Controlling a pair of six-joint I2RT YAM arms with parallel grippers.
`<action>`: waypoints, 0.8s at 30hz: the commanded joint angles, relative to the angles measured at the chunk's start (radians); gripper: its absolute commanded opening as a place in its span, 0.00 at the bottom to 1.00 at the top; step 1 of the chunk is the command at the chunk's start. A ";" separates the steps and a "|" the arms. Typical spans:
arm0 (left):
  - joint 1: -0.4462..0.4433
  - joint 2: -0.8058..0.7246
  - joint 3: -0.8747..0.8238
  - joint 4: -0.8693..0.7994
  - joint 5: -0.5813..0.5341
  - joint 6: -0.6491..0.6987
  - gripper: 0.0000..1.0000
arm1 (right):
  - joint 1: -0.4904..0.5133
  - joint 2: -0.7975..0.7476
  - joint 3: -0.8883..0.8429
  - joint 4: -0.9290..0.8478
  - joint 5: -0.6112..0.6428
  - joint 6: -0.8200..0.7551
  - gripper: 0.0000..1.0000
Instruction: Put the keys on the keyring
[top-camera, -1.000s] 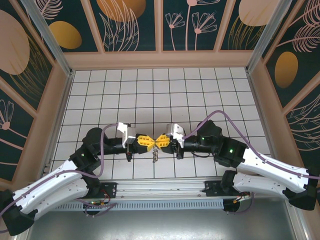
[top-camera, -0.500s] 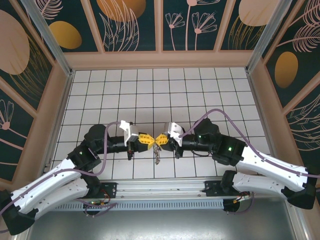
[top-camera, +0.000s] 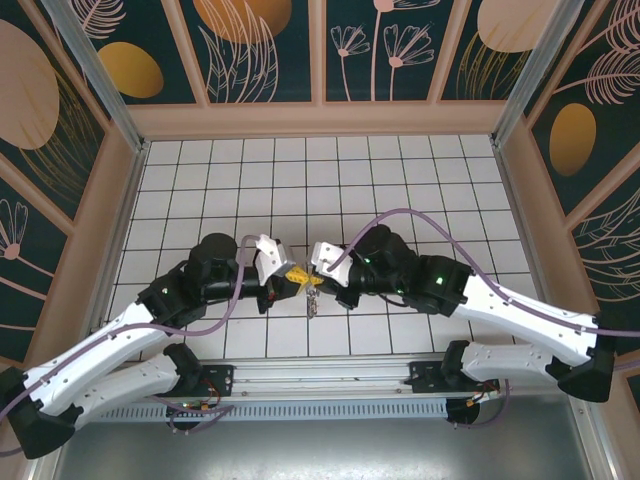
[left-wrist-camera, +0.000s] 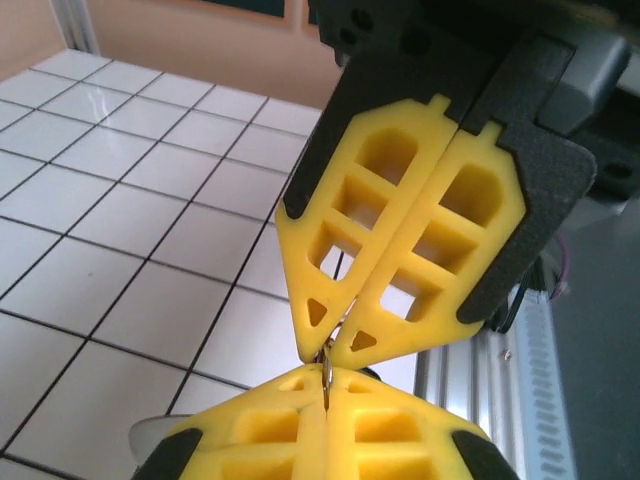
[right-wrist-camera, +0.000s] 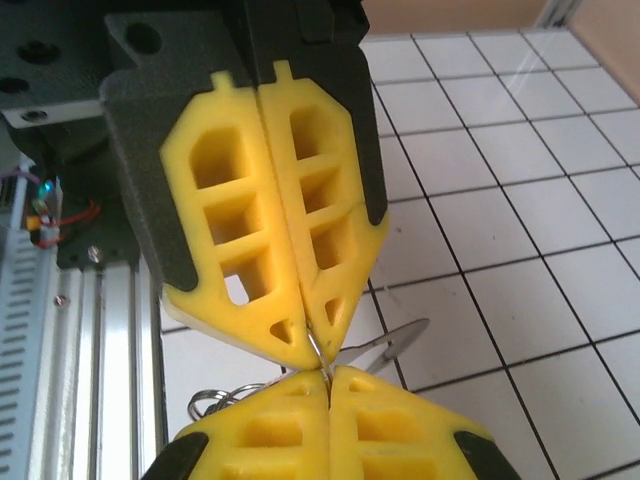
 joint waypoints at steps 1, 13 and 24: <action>-0.013 0.022 0.024 -0.064 0.045 0.014 0.00 | 0.018 0.011 0.053 0.035 0.057 -0.030 0.00; -0.012 -0.121 -0.111 0.305 0.155 -0.112 0.00 | 0.011 -0.149 -0.103 0.215 -0.018 0.068 0.20; -0.013 -0.126 -0.135 0.421 0.191 -0.142 0.00 | -0.007 -0.159 -0.157 0.270 -0.091 0.119 0.21</action>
